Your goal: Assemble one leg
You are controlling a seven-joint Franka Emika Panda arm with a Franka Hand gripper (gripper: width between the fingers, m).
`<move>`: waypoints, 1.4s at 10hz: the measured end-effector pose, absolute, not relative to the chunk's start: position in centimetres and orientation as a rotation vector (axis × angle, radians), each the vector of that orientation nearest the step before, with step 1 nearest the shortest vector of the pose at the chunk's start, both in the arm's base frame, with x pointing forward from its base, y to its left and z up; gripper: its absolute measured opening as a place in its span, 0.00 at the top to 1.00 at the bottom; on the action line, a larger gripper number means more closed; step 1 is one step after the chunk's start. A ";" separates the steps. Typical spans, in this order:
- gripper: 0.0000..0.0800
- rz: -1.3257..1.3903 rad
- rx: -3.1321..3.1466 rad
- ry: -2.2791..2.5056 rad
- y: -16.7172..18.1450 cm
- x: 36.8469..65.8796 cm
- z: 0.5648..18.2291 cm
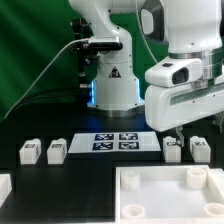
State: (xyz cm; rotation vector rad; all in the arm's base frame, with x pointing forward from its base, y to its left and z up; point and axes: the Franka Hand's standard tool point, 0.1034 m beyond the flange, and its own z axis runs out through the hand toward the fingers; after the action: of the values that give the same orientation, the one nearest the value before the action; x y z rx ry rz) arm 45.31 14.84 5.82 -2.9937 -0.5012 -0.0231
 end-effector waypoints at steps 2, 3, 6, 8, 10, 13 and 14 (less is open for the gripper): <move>0.19 0.038 -3.017 -0.036 16.8 43.9 4.8; 0.19 0.067 -3.018 -0.007 17.1 43.6 4.5; 0.19 0.153 -3.022 -0.035 16.8 43.3 4.6; 0.19 0.554 -2.994 -0.026 16.7 42.1 5.1; 0.19 0.860 -2.931 -0.034 16.6 40.9 3.9; 0.19 1.124 -2.846 -0.037 16.4 40.7 3.6; 0.19 1.106 -2.851 -0.036 16.5 41.0 3.4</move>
Offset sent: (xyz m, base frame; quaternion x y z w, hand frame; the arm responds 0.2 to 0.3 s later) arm 0.0000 0.0000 0.0000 0.0000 -0.0899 0.0000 0.9960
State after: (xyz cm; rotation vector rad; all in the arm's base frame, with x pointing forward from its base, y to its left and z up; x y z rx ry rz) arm 41.00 16.50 3.41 -2.8507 -0.0358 1.1055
